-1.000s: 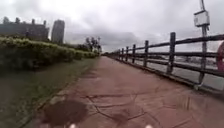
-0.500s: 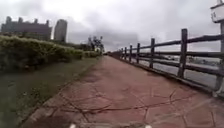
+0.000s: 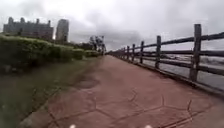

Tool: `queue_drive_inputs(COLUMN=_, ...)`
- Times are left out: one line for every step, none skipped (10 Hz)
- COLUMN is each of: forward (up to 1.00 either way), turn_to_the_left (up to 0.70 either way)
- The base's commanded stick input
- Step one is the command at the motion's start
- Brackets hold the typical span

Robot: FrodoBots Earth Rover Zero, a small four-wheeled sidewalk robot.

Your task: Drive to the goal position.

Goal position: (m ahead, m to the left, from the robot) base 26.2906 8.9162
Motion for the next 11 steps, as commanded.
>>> queue_drive_inputs(forward=0.9, turn_to_the_left=-0.36)
queue_drive_inputs(forward=0.9, turn_to_the_left=-0.36)
queue_drive_inputs(forward=0.9, turn_to_the_left=-0.36)
queue_drive_inputs(forward=0.9, turn_to_the_left=-0.36)
queue_drive_inputs(forward=0.9, turn_to_the_left=-0.36)
queue_drive_inputs(forward=0.9, turn_to_the_left=-0.27)
queue_drive_inputs(forward=0.9, turn_to_the_left=-0.13)
queue_drive_inputs(forward=0.9, turn_to_the_left=0.0)
queue_drive_inputs(forward=0.9, turn_to_the_left=0.0)
queue_drive_inputs(forward=0.9, turn_to_the_left=0.0)
queue_drive_inputs(forward=0.9, turn_to_the_left=0.0)
